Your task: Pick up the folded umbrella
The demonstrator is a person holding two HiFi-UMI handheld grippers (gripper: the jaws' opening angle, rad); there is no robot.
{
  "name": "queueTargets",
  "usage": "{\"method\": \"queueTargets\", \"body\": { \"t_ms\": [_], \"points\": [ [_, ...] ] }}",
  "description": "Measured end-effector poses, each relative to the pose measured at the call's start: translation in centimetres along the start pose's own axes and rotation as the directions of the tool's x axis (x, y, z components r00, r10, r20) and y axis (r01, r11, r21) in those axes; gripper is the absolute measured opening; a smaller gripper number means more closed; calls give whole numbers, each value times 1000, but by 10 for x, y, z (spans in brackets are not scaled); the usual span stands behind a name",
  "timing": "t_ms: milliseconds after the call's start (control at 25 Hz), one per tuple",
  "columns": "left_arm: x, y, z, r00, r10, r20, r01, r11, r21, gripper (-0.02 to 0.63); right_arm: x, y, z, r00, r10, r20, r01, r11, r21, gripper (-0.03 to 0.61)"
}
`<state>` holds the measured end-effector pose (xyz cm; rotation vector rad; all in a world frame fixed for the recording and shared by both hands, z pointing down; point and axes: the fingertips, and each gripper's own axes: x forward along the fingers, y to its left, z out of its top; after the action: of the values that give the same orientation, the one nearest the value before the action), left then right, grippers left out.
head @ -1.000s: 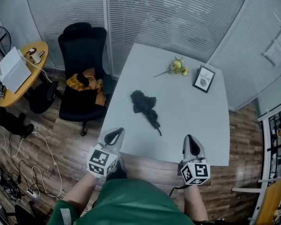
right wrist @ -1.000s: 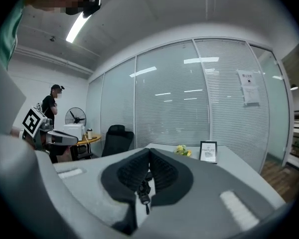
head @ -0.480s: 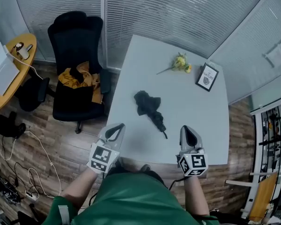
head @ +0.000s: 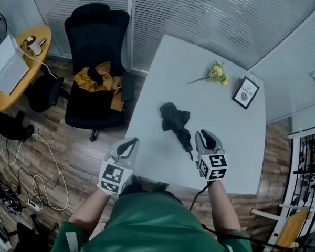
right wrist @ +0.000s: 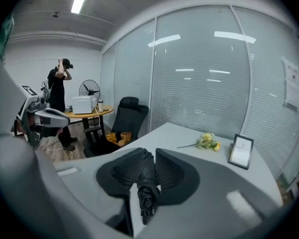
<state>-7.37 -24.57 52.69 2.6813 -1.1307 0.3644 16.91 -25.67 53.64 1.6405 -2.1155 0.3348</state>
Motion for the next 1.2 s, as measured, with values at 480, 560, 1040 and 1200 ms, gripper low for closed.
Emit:
{"method": "queueTargets", "body": {
  "t_ms": [480,560,1040,1200],
  "points": [
    [-6,21,-16,993,106,-57,-110,991,-77,12,117,11,-87,908,211,-361,-219,975,19,229],
    [-13,28,-21,988,134,-72,-140,987,-82,12,131,11,-102,884,216,-414,-225,974,28,250],
    [-46,72,-48,951,268,-156,-291,945,-150,12,184,17,-169,799,131,-587,-167,986,-7,324],
    [-48,75,-51,945,275,-174,-303,940,-156,12,192,14,-174,793,134,-594,-172,985,-8,324]
  ]
}}
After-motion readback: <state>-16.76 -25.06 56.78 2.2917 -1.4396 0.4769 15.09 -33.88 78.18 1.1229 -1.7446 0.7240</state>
